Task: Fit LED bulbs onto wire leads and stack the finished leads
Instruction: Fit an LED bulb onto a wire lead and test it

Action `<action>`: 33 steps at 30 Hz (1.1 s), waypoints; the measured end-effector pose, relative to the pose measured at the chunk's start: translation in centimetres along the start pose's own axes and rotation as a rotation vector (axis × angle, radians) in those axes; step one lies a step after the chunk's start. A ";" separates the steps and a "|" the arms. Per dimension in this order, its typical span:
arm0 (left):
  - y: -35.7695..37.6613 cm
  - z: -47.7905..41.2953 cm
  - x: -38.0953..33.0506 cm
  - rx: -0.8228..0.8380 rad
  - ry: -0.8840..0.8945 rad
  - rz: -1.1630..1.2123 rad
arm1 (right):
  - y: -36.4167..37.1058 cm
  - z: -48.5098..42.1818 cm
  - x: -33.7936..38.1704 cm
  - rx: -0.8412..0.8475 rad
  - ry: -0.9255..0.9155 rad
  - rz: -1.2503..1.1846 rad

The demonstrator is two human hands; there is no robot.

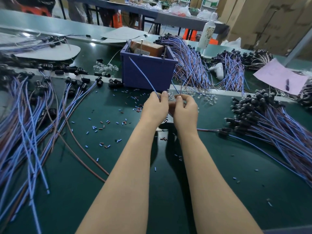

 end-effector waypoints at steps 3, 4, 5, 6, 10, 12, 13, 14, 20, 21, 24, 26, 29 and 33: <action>-0.1 -0.2 -0.4 0.086 -0.011 -0.111 | -0.1 -0.2 -0.5 0.008 0.058 -0.145; -0.2 -0.3 -0.4 0.098 -0.003 -0.142 | -0.1 -0.1 -0.4 0.010 0.063 -0.173; -0.3 -0.3 -0.2 0.098 -0.008 -0.153 | -0.2 -0.1 -0.4 0.009 0.065 -0.195; -0.5 -0.4 -0.1 0.086 -0.015 -0.148 | -0.2 -0.1 -0.3 0.007 0.065 -0.206; -1.0 -0.3 0.0 -0.055 0.026 0.053 | -0.4 -0.1 -0.1 -0.007 0.022 -0.117; -1.5 -0.1 -0.1 -0.149 0.044 0.098 | -0.2 -0.1 -0.1 -0.004 0.004 -0.076; -1.7 0.0 0.0 -0.188 0.052 0.097 | -0.1 -0.1 -0.1 -0.003 -0.005 -0.059; -1.8 0.0 0.0 -0.214 0.060 0.089 | 0.0 0.0 0.0 -0.002 -0.016 -0.041; -1.7 -0.4 0.2 -0.207 0.106 0.062 | 0.6 0.4 0.2 0.034 -0.079 0.044; -1.6 -0.4 0.2 -0.198 0.115 0.062 | 0.6 0.5 0.4 0.040 -0.094 0.059; -1.5 -0.5 0.2 -0.174 0.140 0.056 | 0.8 0.9 0.7 0.055 -0.107 0.077; -1.5 -0.5 0.1 -0.179 0.160 0.051 | 0.9 0.9 0.7 0.055 -0.096 0.078; -1.5 -0.3 0.0 -0.213 0.193 0.058 | 0.9 1.0 0.7 0.050 -0.097 0.078; -1.5 0.4 -0.7 -0.283 0.268 0.052 | 0.7 1.0 0.8 0.055 -0.116 0.098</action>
Point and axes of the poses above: each hand's wrist, its own z-axis away from the middle knuckle, its own y-axis out of the palm, x = y × z, the point moved 5 cm from there along -z, towards the middle knuckle, and after that the axes turned 1 degree about -z, right-handed, at the moved point
